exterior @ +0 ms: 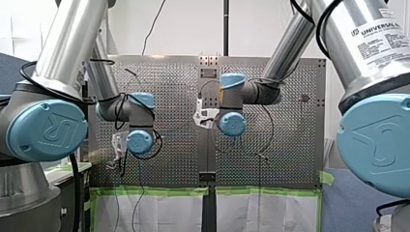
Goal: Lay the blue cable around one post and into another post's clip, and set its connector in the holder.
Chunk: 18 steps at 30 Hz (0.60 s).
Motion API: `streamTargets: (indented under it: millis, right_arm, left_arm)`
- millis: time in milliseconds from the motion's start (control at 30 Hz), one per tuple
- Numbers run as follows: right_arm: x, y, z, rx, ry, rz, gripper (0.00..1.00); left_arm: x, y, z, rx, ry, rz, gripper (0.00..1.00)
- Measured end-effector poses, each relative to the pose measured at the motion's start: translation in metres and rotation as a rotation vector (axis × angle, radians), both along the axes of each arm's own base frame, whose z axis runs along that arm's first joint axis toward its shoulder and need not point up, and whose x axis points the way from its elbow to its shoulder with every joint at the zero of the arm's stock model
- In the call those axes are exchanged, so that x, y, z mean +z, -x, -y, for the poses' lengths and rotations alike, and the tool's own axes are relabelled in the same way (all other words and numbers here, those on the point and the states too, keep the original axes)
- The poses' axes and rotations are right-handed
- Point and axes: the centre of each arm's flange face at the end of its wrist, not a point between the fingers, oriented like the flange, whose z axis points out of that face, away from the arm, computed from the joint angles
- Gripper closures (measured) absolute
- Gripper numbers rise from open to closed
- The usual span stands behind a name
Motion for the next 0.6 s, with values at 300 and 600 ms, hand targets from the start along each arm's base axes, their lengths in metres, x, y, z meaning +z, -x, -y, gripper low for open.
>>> streamTargets:
  millis: [300, 600]
  right_arm:
    - [0.047, -0.004, 0.003, 0.013, 0.033, 0.026, 1.0]
    - [0.105, -0.014, 0.003, 0.07, 0.092, 0.056, 1.0]
  left_arm:
    - [0.04, -0.022, 0.005, 0.013, 0.066, 0.059, 1.0]
    - [0.09, -0.047, 0.01, 0.028, 0.139, 0.136, 1.0]
